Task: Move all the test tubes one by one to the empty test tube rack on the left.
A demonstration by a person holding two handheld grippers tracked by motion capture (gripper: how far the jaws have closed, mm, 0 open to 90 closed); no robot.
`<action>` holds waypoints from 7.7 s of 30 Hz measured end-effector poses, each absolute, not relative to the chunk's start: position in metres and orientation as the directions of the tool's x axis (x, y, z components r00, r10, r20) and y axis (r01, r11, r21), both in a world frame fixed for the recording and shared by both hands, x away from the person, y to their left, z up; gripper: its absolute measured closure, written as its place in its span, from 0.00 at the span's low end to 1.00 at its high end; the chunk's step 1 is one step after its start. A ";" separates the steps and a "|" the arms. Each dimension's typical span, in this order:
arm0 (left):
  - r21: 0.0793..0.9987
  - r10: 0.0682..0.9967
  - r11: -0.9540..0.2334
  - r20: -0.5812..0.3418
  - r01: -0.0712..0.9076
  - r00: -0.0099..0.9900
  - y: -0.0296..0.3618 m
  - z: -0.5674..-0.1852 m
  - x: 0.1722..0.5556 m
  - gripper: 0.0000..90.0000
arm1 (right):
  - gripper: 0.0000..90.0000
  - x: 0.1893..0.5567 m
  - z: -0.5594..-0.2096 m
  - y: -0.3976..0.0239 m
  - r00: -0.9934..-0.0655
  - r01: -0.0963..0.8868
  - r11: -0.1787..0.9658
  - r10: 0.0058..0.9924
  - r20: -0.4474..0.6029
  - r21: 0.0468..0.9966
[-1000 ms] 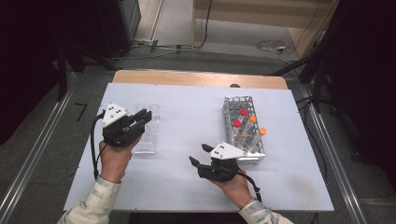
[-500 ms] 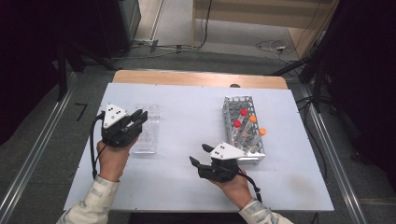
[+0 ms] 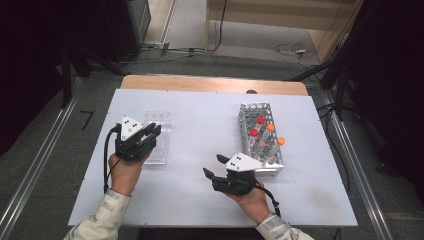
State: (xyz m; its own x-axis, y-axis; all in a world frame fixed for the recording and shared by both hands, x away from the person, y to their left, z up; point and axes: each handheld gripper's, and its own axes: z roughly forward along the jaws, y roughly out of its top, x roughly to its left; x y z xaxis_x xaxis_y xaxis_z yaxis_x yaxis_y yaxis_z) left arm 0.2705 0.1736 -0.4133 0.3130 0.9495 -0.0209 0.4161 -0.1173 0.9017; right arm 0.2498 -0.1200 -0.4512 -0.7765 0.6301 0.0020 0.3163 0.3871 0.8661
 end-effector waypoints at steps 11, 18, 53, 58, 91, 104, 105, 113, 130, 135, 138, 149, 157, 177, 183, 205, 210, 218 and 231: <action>0.879 0.952 -0.144 -0.003 0.455 0.307 0.171 -0.428 0.273 0.84 | 0.42 0.249 -0.451 -0.120 -0.778 0.315 0.390 0.628 0.000 0.865; 0.872 0.950 -0.144 -0.011 0.468 0.313 0.170 -0.433 0.274 0.83 | 0.42 0.249 -0.451 -0.120 -0.777 0.318 0.389 0.630 0.002 0.865; 0.887 0.940 0.017 -0.172 0.461 0.296 0.180 -0.419 0.267 0.13 | 0.42 0.226 -0.433 -0.183 -0.734 0.342 0.316 0.678 0.042 0.885; 0.892 0.940 0.012 -0.164 0.452 0.299 0.181 -0.418 0.266 0.11 | 0.42 0.221 -0.432 -0.193 -0.723 0.345 0.311 0.690 0.039 0.886; 0.889 0.937 -0.025 -0.138 0.457 0.320 0.173 -0.419 0.265 0.11 | 0.60 0.247 -0.457 -0.227 -0.608 0.368 0.298 0.794 -0.015 0.881; 0.888 0.938 -0.033 -0.131 0.459 0.321 0.172 -0.419 0.265 0.12 | 0.70 0.253 -0.463 -0.224 -0.605 0.370 0.295 0.796 -0.013 0.881; 0.888 0.937 -0.034 -0.132 0.459 0.323 0.172 -0.419 0.265 0.12 | 0.70 0.253 -0.463 -0.224 -0.605 0.370 0.295 0.796 -0.013 0.881; 0.887 0.937 -0.035 -0.130 0.459 0.324 0.171 -0.419 0.265 0.12 | 0.75 0.254 -0.464 -0.224 -0.596 0.367 0.291 0.803 -0.017 0.884; 0.886 0.936 -0.047 -0.122 0.462 0.329 0.170 -0.419 0.265 0.12 | 0.81 0.254 -0.463 -0.225 -0.593 0.359 0.294 0.805 -0.027 0.886; 0.886 0.936 -0.047 -0.122 0.462 0.330 0.169 -0.419 0.265 0.12 | 0.81 0.251 -0.456 -0.225 -0.588 0.343 0.281 0.808 -0.028 0.896; 0.886 0.935 -0.047 -0.123 0.462 0.332 0.169 -0.419 0.265 0.12 | 0.81 0.248 -0.448 -0.224 -0.581 0.330 0.282 0.813 -0.041 0.901; 0.886 0.934 -0.047 -0.125 0.462 0.335 0.169 -0.418 0.265 0.12 | 0.81 0.237 -0.417 -0.229 -0.583 0.266 0.246 0.811 -0.048 0.932; 0.888 0.931 -0.045 -0.129 0.458 0.342 0.167 -0.417 0.264 0.12 | 0.81 0.231 -0.409 -0.223 -0.615 0.258 0.235 0.788 -0.028 0.937; 0.894 0.887 -0.092 -0.126 0.438 0.444 0.142 -0.408 0.252 0.15 | 0.81 0.233 -0.431 -0.166 -0.730 0.275 0.312 0.684 -0.014 0.909; 0.891 0.859 -0.126 -0.122 0.436 0.498 0.127 -0.407 0.246 0.16 | 0.81 0.238 -0.437 -0.149 -0.746 0.275 0.333 0.666 -0.018 0.902; 0.891 0.727 -0.184 -0.161 0.415 0.668 0.094 -0.408 0.234 0.63 | 0.81 0.245 -0.443 -0.102 -0.793 0.251 0.377 0.608 -0.033 0.892; 0.890 0.723 -0.197 -0.151 0.412 0.674 0.093 -0.409 0.234 0.74 | 0.81 0.244 -0.443 -0.098 -0.796 0.250 0.379 0.604 -0.034 0.891; 0.887 0.724 -0.204 -0.148 0.414 0.673 0.091 -0.410 0.235 0.77 | 0.81 0.243 -0.443 -0.098 -0.791 0.254 0.374 0.611 -0.031 0.892; 0.885 0.727 -0.222 -0.130 0.409 0.675 0.089 -0.412 0.234 0.82 | 0.81 0.242 -0.442 -0.098 -0.791 0.243 0.374 0.610 -0.040 0.895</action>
